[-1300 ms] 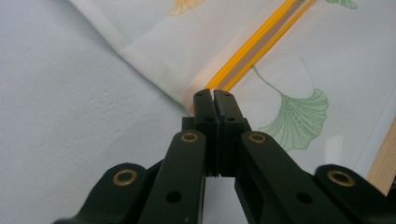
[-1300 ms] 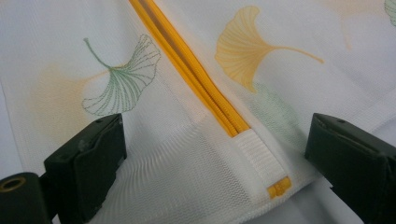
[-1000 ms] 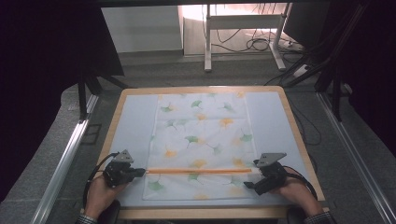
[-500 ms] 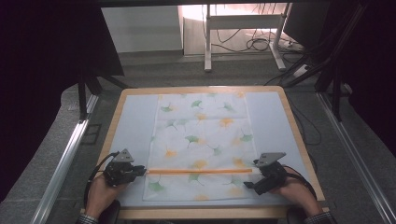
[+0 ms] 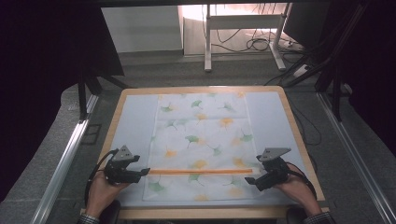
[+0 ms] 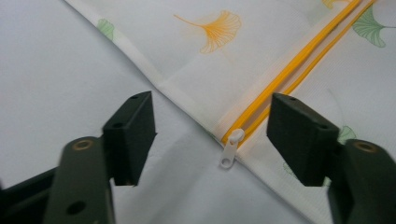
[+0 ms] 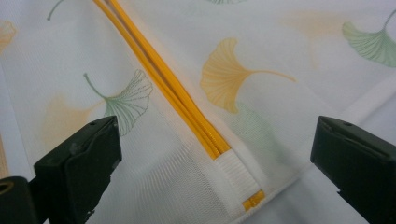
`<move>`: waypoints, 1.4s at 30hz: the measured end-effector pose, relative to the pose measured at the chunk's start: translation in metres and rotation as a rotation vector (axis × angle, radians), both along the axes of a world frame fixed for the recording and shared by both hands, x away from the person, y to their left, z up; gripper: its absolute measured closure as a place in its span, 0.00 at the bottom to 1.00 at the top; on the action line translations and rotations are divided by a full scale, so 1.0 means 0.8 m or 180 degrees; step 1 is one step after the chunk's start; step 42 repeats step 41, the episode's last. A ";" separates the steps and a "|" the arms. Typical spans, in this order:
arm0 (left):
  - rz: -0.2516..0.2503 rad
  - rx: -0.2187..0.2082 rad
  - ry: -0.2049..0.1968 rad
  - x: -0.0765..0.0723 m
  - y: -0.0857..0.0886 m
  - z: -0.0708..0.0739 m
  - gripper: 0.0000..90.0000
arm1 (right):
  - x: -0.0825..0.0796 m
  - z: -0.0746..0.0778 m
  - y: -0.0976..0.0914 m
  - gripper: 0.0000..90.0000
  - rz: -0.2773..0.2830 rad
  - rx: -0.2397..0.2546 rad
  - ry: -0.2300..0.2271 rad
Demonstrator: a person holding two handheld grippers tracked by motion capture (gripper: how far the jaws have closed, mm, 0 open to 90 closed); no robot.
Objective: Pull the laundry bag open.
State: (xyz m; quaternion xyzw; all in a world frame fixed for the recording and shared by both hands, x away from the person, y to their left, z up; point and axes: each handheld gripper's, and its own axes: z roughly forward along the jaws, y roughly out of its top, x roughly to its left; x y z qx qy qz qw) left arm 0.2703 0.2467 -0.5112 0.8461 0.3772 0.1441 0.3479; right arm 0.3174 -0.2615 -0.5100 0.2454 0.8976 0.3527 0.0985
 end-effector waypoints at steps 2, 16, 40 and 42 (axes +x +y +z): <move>0.0003 0.0007 -0.0001 0.000 0.000 0.001 0.29 | -0.001 0.003 -0.001 0.01 -0.0050 0.0001 -0.0010; 0.0118 -0.0167 -0.0146 -0.021 0.004 0.013 0.04 | -0.024 0.030 -0.014 0.00 -0.0318 0.0201 -0.0180; 0.0195 -0.0136 0.0014 -0.048 0.018 -0.013 0.01 | -0.051 0.017 -0.054 0.00 -0.0661 0.0454 0.0017; 0.0194 -0.0119 0.0020 -0.048 0.017 -0.013 0.01 | -0.050 0.017 -0.054 0.00 -0.0658 0.0445 0.0014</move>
